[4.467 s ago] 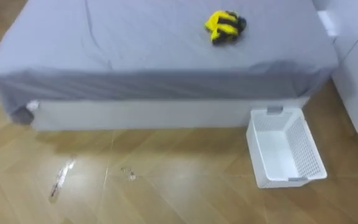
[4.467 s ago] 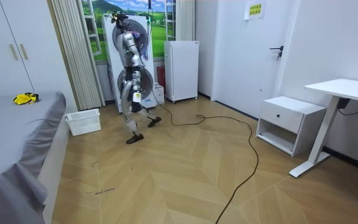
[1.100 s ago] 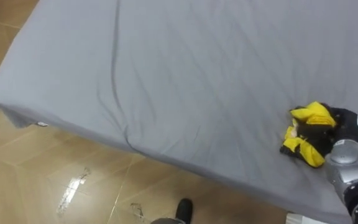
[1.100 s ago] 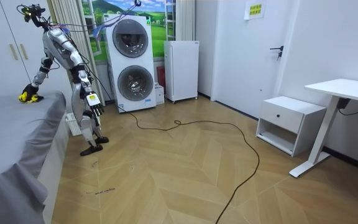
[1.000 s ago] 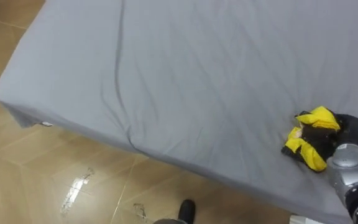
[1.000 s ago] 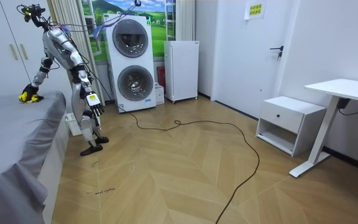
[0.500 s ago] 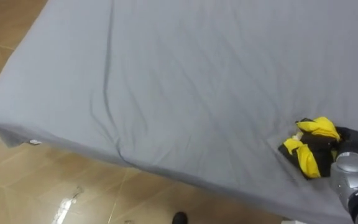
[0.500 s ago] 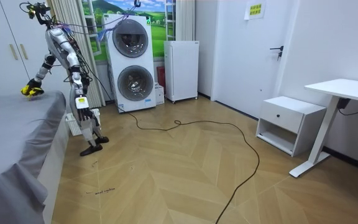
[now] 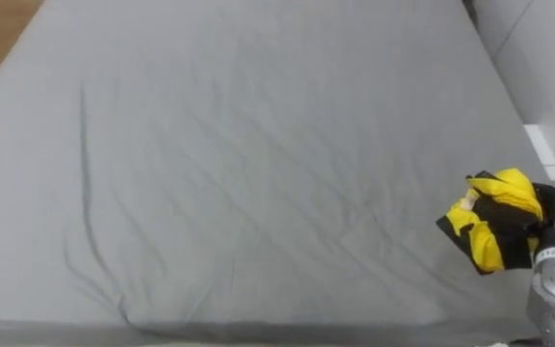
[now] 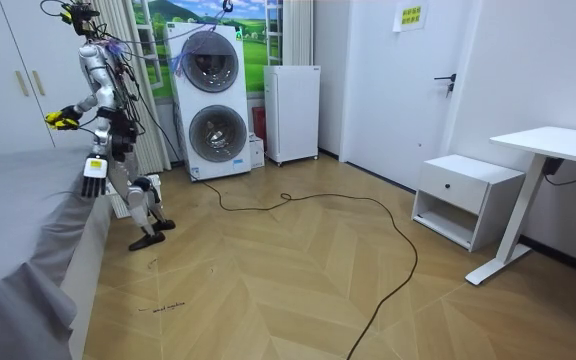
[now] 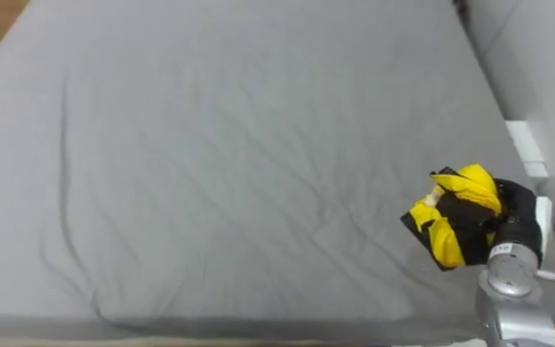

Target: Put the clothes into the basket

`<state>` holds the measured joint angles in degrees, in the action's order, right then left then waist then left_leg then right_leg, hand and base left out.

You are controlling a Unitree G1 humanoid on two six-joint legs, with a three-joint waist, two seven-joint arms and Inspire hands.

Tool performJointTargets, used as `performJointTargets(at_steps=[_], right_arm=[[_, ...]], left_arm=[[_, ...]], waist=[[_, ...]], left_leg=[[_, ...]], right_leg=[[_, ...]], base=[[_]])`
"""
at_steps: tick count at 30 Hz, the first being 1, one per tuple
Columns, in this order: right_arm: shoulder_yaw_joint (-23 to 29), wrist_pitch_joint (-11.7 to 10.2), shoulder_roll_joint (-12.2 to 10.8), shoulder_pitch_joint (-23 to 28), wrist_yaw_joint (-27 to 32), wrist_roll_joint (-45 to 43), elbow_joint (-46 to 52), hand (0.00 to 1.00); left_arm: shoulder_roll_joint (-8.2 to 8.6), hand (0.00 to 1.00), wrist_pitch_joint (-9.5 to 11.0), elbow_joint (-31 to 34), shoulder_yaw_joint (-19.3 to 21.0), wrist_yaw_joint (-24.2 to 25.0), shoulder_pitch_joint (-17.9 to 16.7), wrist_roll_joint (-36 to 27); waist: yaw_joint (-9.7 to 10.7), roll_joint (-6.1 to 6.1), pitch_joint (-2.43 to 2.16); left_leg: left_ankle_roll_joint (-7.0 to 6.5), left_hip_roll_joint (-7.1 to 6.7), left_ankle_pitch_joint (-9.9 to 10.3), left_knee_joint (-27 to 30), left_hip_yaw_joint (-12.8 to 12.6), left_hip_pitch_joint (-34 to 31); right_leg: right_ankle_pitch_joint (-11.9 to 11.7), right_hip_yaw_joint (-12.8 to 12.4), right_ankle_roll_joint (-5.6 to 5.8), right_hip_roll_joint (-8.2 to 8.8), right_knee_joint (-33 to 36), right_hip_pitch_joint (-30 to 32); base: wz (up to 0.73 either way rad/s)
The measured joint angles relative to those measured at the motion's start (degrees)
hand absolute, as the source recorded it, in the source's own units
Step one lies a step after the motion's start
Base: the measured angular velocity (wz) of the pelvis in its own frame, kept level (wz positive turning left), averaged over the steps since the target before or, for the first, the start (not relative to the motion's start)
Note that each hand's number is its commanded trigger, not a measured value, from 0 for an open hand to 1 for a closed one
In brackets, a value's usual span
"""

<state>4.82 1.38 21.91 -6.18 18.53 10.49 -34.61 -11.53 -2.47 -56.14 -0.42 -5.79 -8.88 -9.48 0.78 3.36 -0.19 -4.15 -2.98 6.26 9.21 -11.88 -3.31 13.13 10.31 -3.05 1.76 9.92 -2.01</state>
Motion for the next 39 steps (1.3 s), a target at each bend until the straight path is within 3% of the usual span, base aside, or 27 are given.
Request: performJointTargets(at_steps=[4,8,12,17,25,26,27,32,39], right_arm=[[1.6,0.0,0.0,1.3,0.1,0.0,0.1,1.00],[3.3,0.2,0.0,1.9,0.1,0.0,2.1,1.00],[5.4,0.6,0.0,2.0,0.4,0.7,2.0,1.00],[5.6,0.7,0.0,4.4,0.0,0.6,1.6,1.00],[10.3,1.6,-2.3,10.7,-0.4,0.5,-0.6,1.00],[10.3,1.7,-2.3,10.8,-0.3,0.6,-0.7,1.00],[10.3,1.6,-2.3,10.7,-0.3,1.3,-0.8,1.00],[10.0,1.7,-2.2,9.3,0.0,2.7,-4.4,1.00],[10.0,1.7,-1.7,0.3,1.5,2.1,-12.8,1.00]], left_arm=[[0.03,0.00,0.0,0.0,0.4,0.7,0.1,0.0],[0.39,0.00,-1.7,-0.3,1.6,0.9,-0.9,0.0],[0.52,0.00,-2.3,-0.2,2.3,0.4,-1.6,0.0],[0.63,0.00,-2.3,-0.2,2.2,-0.3,-2.4,0.1],[0.69,0.00,-2.5,-0.4,2.5,0.1,-3.7,0.2],[0.71,0.00,-2.8,-0.4,2.5,0.1,-3.8,0.3],[0.78,0.00,-3.3,-0.4,2.4,0.2,-3.8,0.1],[0.75,0.00,-3.7,-0.5,1.2,0.1,-2.7,0.0],[0.54,0.00,-3.8,-2.9,-0.5,0.4,1.5,0.0]], waist=[[0.7,0.02,0.10],[2.2,0.04,0.14],[4.2,0.18,0.26],[5.0,0.31,0.37],[5.7,-1.34,0.63],[6.1,-1.72,0.86],[6.6,-2.26,0.63],[6.9,-3.38,0.20],[6.8,-6.39,0.41]], left_leg=[[0.51,0.34,0.9,-0.1,-0.5,2.1],[0.52,0.29,0.9,-0.5,-0.5,3.3],[0.66,0.25,1.0,-0.9,-0.7,4.0],[0.70,0.41,1.1,-0.9,-1.7,4.6],[0.87,1.39,2.9,-0.8,-3.8,4.6],[0.84,1.41,3.0,-0.8,-3.8,4.5],[0.78,1.45,3.1,-0.8,-3.8,3.8],[0.74,1.74,3.1,0.2,-4.7,-0.1],[0.15,2.32,2.5,2.0,-5.7,-8.8]], right_leg=[[0.0,-2.9,0.01,-0.27,-0.1,-1.1],[-0.1,-5.6,0.13,-0.37,0.0,-1.2],[-0.2,-5.7,0.18,-0.42,-0.2,-2.1],[-0.2,-6.5,0.17,-0.51,-0.2,-2.3],[-0.2,-9.3,0.29,-1.37,0.1,-1.0],[-0.3,-9.9,0.43,-1.47,0.1,-0.7],[-0.4,-10.2,0.46,-1.54,0.3,0.1],[-0.5,-10.6,0.49,-1.57,2.0,4.6],[-1.0,-11.6,0.44,-1.86,5.8,14.7]], base=[[-0.43],[-0.32],[-0.03],[-0.06],[-0.20],[-0.19],[-0.15],[-0.08],[-0.10]])
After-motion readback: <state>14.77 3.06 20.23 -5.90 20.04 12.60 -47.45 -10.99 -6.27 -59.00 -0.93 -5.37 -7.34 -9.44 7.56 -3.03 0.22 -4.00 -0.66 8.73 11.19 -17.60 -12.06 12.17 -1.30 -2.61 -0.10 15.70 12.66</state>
